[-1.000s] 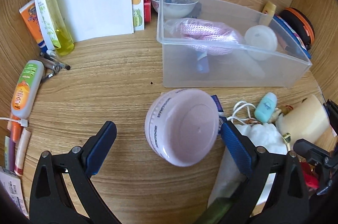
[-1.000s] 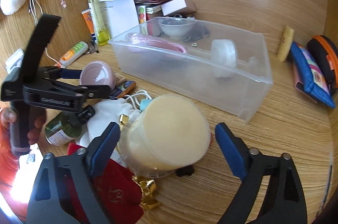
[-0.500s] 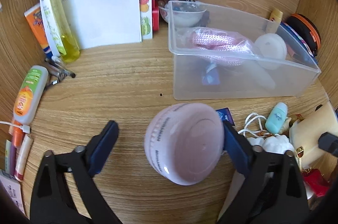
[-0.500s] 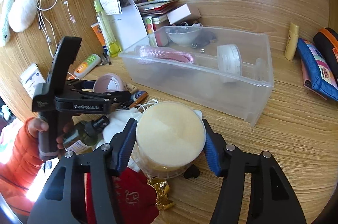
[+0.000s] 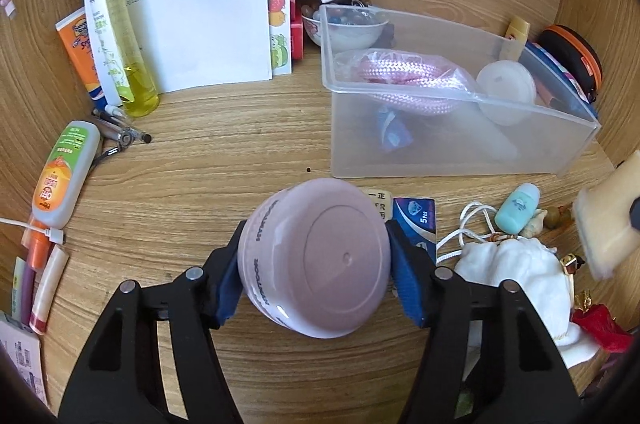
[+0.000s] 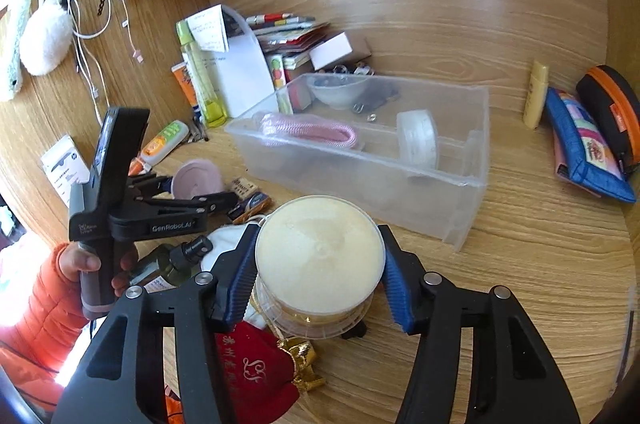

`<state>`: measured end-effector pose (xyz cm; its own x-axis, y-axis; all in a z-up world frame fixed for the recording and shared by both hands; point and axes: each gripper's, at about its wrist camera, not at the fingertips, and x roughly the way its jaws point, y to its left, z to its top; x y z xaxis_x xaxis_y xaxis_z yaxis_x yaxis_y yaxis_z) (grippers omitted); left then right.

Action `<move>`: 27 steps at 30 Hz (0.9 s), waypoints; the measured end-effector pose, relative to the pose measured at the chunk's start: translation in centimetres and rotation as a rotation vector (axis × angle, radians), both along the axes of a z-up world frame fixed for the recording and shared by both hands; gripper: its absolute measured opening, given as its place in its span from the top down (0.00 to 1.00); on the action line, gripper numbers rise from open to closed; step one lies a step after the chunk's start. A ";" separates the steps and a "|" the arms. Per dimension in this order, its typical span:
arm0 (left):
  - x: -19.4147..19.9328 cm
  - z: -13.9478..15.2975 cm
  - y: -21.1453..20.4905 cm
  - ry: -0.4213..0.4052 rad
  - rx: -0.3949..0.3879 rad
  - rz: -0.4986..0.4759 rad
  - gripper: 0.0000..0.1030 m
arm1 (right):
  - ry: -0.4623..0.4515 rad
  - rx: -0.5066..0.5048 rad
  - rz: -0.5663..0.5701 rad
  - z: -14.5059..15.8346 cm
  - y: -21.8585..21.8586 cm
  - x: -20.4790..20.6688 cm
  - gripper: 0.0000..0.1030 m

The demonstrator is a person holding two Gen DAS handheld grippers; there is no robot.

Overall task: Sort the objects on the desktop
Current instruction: 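Lift and carry the pink container and candle jar over the box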

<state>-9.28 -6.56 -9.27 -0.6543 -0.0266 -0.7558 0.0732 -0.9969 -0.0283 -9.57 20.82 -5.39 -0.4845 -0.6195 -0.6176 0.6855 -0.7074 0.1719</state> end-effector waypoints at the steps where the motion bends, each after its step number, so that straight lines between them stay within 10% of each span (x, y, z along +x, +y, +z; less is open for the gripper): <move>1: 0.1 0.1 0.0 0.004 0.001 0.002 0.38 | 0.004 -0.001 -0.003 0.2 0.2 0.0 0.49; 27: 2.0 6.3 1.8 0.166 0.030 -0.063 0.38 | 0.077 -0.037 -0.045 3.5 0.3 -1.8 0.50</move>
